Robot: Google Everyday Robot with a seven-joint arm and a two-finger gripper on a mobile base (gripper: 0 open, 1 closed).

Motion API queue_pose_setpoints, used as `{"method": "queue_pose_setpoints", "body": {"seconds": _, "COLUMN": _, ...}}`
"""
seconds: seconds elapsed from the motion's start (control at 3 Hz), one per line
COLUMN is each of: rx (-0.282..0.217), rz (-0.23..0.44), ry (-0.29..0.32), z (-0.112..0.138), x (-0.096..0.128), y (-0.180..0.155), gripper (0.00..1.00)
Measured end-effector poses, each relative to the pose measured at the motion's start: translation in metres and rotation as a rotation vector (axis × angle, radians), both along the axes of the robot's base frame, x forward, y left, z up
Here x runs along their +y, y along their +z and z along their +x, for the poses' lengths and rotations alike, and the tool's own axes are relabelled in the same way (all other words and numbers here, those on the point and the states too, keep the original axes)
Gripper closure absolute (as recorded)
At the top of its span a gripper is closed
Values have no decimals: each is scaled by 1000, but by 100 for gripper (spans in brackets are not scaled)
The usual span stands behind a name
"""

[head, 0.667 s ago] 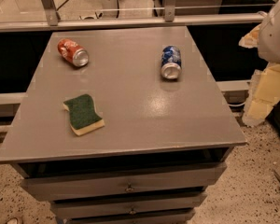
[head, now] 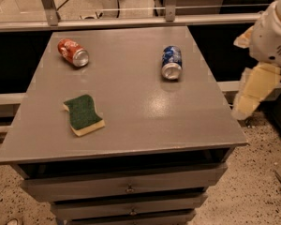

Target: Pick pepsi can

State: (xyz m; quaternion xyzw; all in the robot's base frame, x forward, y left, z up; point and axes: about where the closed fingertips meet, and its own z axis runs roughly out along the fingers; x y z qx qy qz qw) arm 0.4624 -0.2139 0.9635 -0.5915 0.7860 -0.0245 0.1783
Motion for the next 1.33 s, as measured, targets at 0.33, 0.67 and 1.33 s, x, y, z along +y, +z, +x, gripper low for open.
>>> {"method": "queue_pose_setpoints", "body": {"seconds": 0.33, "rx": -34, "rz": 56, "ry": -55, "z": 56, "x": 7, "y": -26, "gripper": 0}}
{"method": "queue_pose_setpoints", "body": {"seconds": 0.67, "rx": -82, "rz": 122, "ry": -150, "z": 117, "x": 15, "y": -49, "gripper": 0}}
{"method": "queue_pose_setpoints", "body": {"seconds": 1.33, "rx": -113, "rz": 283, "ry": -381, "z": 201, "x": 37, "y": -76, "gripper": 0}}
